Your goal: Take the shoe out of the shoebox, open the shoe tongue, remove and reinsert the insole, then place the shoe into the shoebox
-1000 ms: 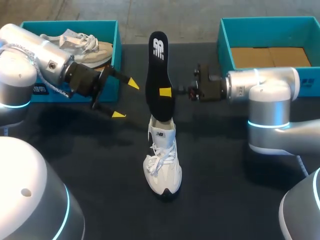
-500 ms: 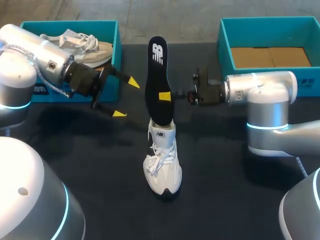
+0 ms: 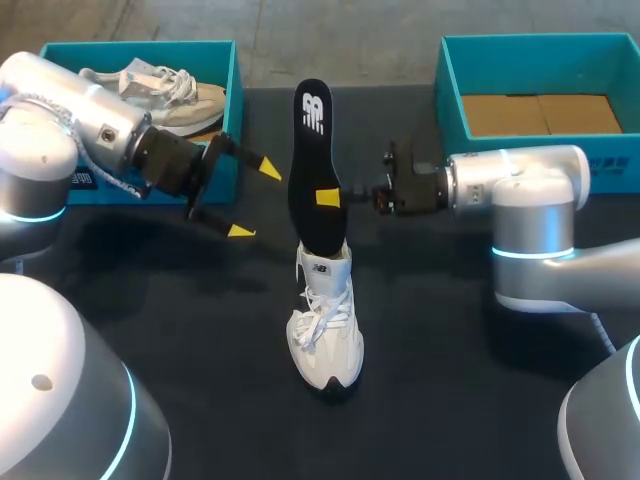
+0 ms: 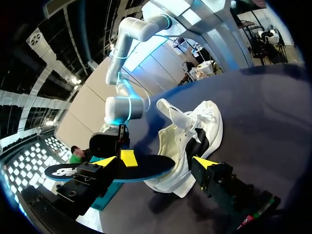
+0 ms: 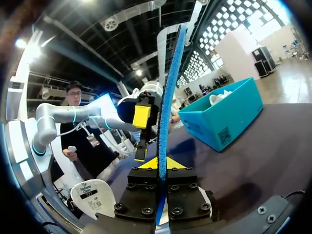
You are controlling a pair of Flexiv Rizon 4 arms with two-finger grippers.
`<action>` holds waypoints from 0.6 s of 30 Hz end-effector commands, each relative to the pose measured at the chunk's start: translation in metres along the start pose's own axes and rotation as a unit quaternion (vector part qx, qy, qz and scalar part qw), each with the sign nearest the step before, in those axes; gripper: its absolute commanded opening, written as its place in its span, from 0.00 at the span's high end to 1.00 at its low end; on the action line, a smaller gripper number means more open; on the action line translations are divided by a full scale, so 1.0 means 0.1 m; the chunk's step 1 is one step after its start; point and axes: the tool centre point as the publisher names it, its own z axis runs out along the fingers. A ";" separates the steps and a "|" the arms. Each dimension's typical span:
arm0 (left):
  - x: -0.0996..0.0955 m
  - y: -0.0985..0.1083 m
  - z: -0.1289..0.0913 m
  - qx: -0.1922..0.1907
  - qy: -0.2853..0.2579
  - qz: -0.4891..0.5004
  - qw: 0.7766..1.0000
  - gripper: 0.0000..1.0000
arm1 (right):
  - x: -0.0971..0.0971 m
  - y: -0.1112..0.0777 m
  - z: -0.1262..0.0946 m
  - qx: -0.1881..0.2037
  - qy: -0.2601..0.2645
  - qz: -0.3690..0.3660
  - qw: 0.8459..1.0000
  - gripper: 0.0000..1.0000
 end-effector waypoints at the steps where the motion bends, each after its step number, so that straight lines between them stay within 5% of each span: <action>1: -0.01 0.04 0.02 -0.005 0.008 0.002 1.000 0.00 | -0.01 -0.02 0.03 0.000 0.002 0.001 1.000 1.00; 18: 0.09 0.19 -0.11 -0.023 -0.008 -0.020 1.000 0.00 | 0.00 -0.10 0.03 0.005 0.001 0.007 1.000 1.00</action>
